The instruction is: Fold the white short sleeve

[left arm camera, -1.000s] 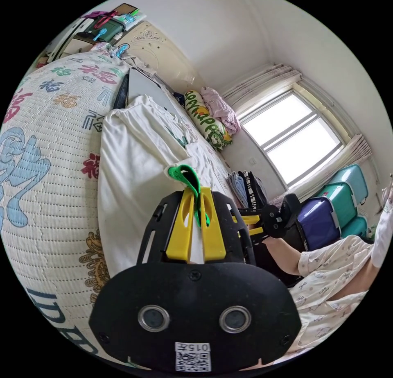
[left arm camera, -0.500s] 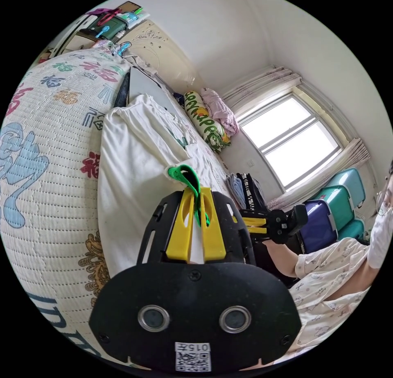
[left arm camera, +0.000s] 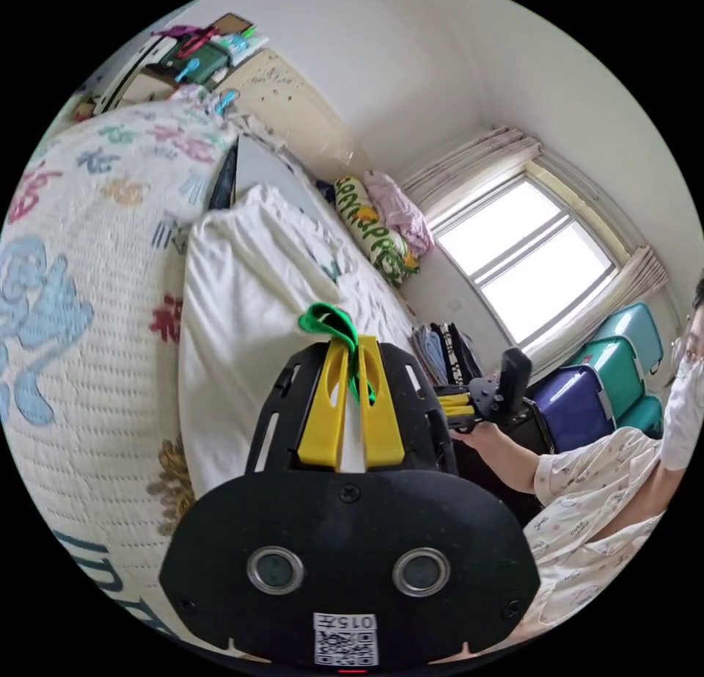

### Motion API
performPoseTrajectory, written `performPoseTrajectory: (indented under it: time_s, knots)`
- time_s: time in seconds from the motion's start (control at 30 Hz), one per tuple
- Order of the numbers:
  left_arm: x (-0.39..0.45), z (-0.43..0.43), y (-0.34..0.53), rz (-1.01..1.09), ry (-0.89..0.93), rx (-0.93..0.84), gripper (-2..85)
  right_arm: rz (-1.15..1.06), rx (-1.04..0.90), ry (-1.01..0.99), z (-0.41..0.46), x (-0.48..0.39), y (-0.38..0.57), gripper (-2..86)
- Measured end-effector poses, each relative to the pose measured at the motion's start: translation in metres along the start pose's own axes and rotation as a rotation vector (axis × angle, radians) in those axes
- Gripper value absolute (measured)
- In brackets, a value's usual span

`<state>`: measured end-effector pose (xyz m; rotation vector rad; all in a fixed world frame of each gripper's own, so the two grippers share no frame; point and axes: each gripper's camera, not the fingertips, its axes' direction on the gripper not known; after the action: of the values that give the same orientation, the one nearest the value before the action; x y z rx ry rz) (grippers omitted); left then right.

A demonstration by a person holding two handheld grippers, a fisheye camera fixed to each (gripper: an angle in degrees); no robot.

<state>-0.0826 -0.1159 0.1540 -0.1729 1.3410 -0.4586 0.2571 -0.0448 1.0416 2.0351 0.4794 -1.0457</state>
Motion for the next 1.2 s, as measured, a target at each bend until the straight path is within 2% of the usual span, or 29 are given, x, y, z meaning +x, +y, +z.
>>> performPoseTrajectory:
  time_s: [0.03,0.1,0.13,0.17,0.2,0.23,0.27,0.3,0.33,0.37,0.43,0.47,0.5,0.6,0.73,0.83,0.93,1.0,1.07,1.2]
  knots:
    - [0.009,-0.018,-0.018,0.020,-0.004,0.044,-0.1,0.031,0.010,-0.030,-0.018,0.020,-0.008,0.4]
    - [0.023,-0.059,-0.057,0.086,-0.042,0.107,0.1,0.237,0.128,-0.035,-0.123,0.124,-0.030,0.4]
    - [0.029,-0.096,-0.092,0.112,-0.126,0.137,0.3,0.303,0.173,-0.005,-0.157,0.154,-0.033,0.6]
    - [0.028,-0.142,-0.127,0.095,-0.234,0.210,0.7,0.435,0.273,0.105,-0.230,0.213,-0.034,0.9]
    - [0.026,-0.165,-0.143,0.080,-0.293,0.257,0.9,0.581,0.363,0.311,-0.303,0.267,-0.030,1.4]
    - [0.023,-0.211,-0.171,0.045,-0.476,0.351,1.8,0.653,0.398,0.435,-0.335,0.291,-0.027,1.6]
    - [0.026,-0.246,-0.191,0.010,-0.749,0.425,3.3,0.836,0.436,0.634,-0.391,0.334,-0.015,2.4]
    - [0.027,-0.258,-0.197,-0.016,-0.872,0.444,4.3,1.008,0.419,0.707,-0.431,0.365,-0.002,3.8]
    - [0.026,-0.276,-0.202,-0.072,-1.009,0.455,5.7,1.063,0.412,0.710,-0.446,0.374,0.004,4.9]
    - [0.025,-0.283,-0.200,-0.094,-1.019,0.463,6.2,1.089,0.460,0.680,-0.466,0.373,0.013,6.2]
    - [0.026,-0.292,-0.167,-0.081,-0.844,0.501,7.2,0.934,0.529,0.567,-0.471,0.348,0.015,7.1]
    - [0.025,-0.282,-0.143,-0.045,-0.726,0.459,7.5,0.832,0.514,0.481,-0.461,0.327,0.012,7.7]
    - [0.023,-0.274,-0.130,-0.035,-0.682,0.421,7.7,0.764,0.448,0.400,-0.443,0.305,0.010,7.7]
    - [0.014,-0.230,-0.059,-0.054,-0.553,0.209,8.3,0.696,0.320,0.188,-0.395,0.247,0.020,7.6]
    - [0.008,-0.188,0.014,-0.095,-0.406,-0.048,10.6,0.628,0.260,-0.072,-0.379,0.173,0.039,9.1]
    - [0.037,-0.186,0.034,-0.034,-0.457,-0.137,10.9,0.640,0.285,-0.122,-0.403,0.117,0.060,10.0]
    - [0.063,-0.204,0.039,0.002,-0.527,-0.109,11.0,0.682,0.301,-0.159,-0.428,0.082,0.078,10.6]
    - [0.067,-0.206,0.039,0.000,-0.482,-0.107,11.1,0.724,0.268,-0.200,-0.437,0.062,0.083,11.2]
    - [0.062,-0.183,0.037,-0.008,-0.393,-0.221,12.9,0.728,0.245,-0.233,-0.445,0.047,0.079,11.4]
    - [0.047,-0.142,0.035,-0.022,-0.448,-0.374,13.8,0.692,0.183,-0.225,-0.465,0.014,0.049,10.8]
